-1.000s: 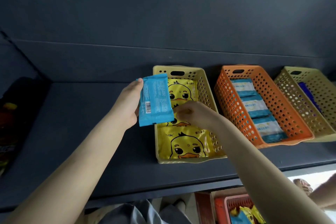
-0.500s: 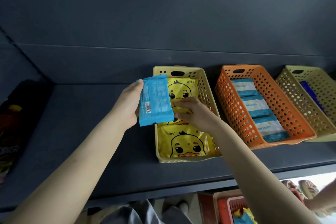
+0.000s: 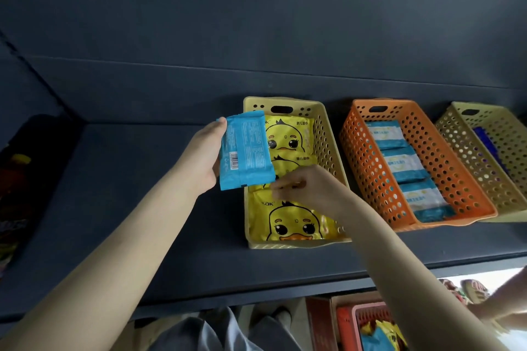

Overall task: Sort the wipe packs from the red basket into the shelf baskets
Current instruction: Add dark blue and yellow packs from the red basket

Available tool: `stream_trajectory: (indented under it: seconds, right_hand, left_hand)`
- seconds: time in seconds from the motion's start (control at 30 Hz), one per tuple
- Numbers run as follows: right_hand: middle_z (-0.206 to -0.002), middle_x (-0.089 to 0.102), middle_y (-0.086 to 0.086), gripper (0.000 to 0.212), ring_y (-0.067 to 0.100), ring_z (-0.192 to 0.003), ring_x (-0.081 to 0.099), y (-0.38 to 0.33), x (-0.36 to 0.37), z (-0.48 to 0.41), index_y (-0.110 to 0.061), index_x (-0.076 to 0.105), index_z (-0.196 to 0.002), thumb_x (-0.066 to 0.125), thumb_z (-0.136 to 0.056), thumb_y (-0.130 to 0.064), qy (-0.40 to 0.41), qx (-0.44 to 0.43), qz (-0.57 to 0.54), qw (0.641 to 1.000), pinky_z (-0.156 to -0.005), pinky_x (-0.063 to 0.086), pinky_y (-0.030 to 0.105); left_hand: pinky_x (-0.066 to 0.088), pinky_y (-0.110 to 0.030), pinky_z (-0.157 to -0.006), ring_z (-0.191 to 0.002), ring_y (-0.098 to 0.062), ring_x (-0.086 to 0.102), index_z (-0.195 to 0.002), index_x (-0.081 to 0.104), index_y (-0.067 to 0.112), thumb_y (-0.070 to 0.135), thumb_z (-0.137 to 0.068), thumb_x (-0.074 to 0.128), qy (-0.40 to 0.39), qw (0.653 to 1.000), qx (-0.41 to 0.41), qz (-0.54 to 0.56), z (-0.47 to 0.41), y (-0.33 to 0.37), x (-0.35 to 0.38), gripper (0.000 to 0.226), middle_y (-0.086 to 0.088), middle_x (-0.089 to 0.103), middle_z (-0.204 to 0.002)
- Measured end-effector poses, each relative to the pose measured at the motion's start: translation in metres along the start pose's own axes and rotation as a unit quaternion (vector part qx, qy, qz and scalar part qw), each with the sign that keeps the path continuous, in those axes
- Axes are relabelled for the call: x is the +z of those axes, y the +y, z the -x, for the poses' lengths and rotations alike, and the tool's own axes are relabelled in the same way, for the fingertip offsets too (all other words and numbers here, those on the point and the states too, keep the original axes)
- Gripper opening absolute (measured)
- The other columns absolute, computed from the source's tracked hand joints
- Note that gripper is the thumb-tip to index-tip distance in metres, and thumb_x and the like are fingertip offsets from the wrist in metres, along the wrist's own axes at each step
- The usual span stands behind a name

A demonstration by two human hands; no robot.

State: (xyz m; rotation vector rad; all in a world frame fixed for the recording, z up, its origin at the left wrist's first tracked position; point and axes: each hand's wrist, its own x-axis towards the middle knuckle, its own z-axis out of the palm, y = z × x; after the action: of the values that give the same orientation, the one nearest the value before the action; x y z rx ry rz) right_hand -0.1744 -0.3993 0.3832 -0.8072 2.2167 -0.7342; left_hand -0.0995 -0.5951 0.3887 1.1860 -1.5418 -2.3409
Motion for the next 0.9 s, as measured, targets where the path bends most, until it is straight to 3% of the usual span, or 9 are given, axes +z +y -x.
stream_trajectory:
  seconds: [0.07,0.23,0.33,0.43,0.63,0.8,0.9]
  right_hand:
    - [-0.100,0.063,-0.020,0.038,-0.004,-0.087,0.058,0.003,0.007,0.007,-0.027,0.070,-0.115,0.076,-0.078,-0.035,-0.050,0.003,0.002,0.999,-0.077,0.043,0.011]
    - [-0.079,0.047,-0.025,0.045,-0.007,-0.071,0.046,0.002,0.023,-0.001,-0.025,0.065,-0.124,0.075,-0.081,-0.030,-0.051,0.013,0.047,0.997,-0.069,0.036,0.011]
    - [-0.102,0.057,-0.017,0.053,0.000,-0.094,0.054,0.000,0.017,0.006,-0.028,0.062,-0.128,0.077,-0.078,-0.034,-0.039,0.005,0.068,0.997,-0.087,0.041,0.018]
    - [-0.127,0.052,-0.006,0.056,0.011,-0.117,0.050,0.002,0.001,0.020,-0.035,0.059,-0.129,0.078,-0.075,-0.037,0.005,0.001,0.103,0.995,-0.098,0.037,0.020]
    - [-0.131,0.051,-0.001,0.072,0.017,-0.116,0.053,0.004,0.009,0.026,-0.036,0.050,-0.136,0.081,-0.072,-0.031,-0.044,0.037,0.138,0.989,-0.104,0.043,0.031]
    - [-0.115,0.055,-0.010,0.069,-0.001,-0.086,0.052,-0.007,0.001,0.018,-0.041,0.051,-0.134,0.081,-0.071,-0.037,-0.050,0.020,0.078,0.995,-0.079,0.046,0.017]
    - [-0.121,0.058,-0.006,0.075,0.009,-0.100,0.059,-0.016,0.026,0.008,-0.040,0.051,-0.134,0.084,-0.068,-0.033,-0.070,-0.002,0.070,0.995,-0.090,0.051,0.028]
  left_hand:
    - [0.051,-0.042,-0.087,-0.086,-0.018,0.062,-0.089,0.059,0.024,0.043,-0.100,0.043,-0.001,1.000,0.001,0.002,0.000,-0.001,0.001,0.027,0.001,0.061,-0.086]
    - [0.051,-0.045,-0.091,-0.087,-0.018,0.062,-0.091,0.059,0.023,0.042,-0.100,0.043,-0.006,1.000,0.000,0.007,-0.003,-0.002,0.001,0.026,0.001,0.062,-0.087]
    - [0.052,-0.045,-0.089,-0.084,-0.017,0.063,-0.095,0.059,0.022,0.042,-0.100,0.043,-0.015,1.000,-0.001,0.011,-0.004,-0.002,-0.001,0.026,0.001,0.062,-0.087]
    - [0.052,-0.044,-0.088,-0.082,-0.016,0.063,-0.093,0.060,0.023,0.042,-0.100,0.045,-0.016,1.000,-0.002,0.017,-0.007,-0.002,-0.003,0.025,0.002,0.063,-0.086]
    - [0.049,-0.048,-0.094,-0.088,-0.019,0.062,-0.092,0.061,0.024,0.043,-0.100,0.044,-0.029,0.999,0.003,0.013,-0.008,-0.004,-0.003,0.027,0.001,0.062,-0.089]
    - [0.050,-0.046,-0.093,-0.085,-0.018,0.063,-0.090,0.061,0.023,0.042,-0.099,0.045,-0.030,0.999,-0.002,0.013,-0.008,-0.001,-0.004,0.026,0.002,0.062,-0.085]
    - [0.052,-0.043,-0.089,-0.081,-0.016,0.062,-0.089,0.060,0.023,0.041,-0.100,0.045,-0.033,0.999,0.000,0.017,-0.009,-0.001,-0.004,0.026,0.002,0.062,-0.083]
